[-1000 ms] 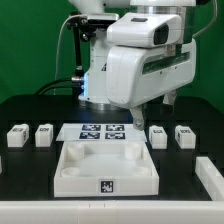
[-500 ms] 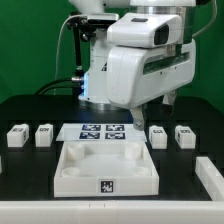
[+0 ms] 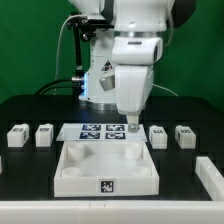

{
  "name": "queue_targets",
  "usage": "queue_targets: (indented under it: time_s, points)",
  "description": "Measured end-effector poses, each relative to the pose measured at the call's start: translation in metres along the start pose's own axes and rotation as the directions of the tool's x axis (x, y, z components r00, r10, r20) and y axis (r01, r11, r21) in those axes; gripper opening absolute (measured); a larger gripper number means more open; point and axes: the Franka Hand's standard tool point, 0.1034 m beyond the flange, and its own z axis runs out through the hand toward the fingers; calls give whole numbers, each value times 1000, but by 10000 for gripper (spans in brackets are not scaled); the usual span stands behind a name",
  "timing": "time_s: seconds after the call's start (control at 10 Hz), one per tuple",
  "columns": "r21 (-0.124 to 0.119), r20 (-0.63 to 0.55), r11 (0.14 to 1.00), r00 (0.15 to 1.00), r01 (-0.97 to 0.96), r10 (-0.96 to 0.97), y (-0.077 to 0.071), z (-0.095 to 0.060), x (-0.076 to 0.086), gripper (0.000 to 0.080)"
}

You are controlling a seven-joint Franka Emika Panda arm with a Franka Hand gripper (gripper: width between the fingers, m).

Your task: Assemble one leg

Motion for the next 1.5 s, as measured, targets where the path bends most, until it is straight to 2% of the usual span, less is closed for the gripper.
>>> queue_targets:
  time_s: [0.1,0.3,0.4,0.5,0.6,0.8,0.9,1.0,1.1,1.3,1.5]
  points:
    - [-23,-7,996,996,91,-92,-10,10,-14,650]
    - [11,-8,994,994,109,-109,-18,25,-38,650]
    - [24,-10,995,995,95,-95,-21,31,-44,650]
    - [23,-13,996,996,85,-84,-22,38,-48,650]
    - [12,-19,997,997,79,-79,-19,48,-48,650]
    - [11,-20,997,997,76,-76,-20,51,-48,650]
    - [12,-21,997,997,75,-75,-20,52,-48,558]
    - [13,-21,997,997,75,-74,-20,52,-48,558]
    - [14,-21,997,997,74,-74,-21,52,-48,380]
    - [15,-21,997,997,74,-74,-21,53,-48,73]
    - [15,-21,997,997,70,-70,-21,53,-48,58]
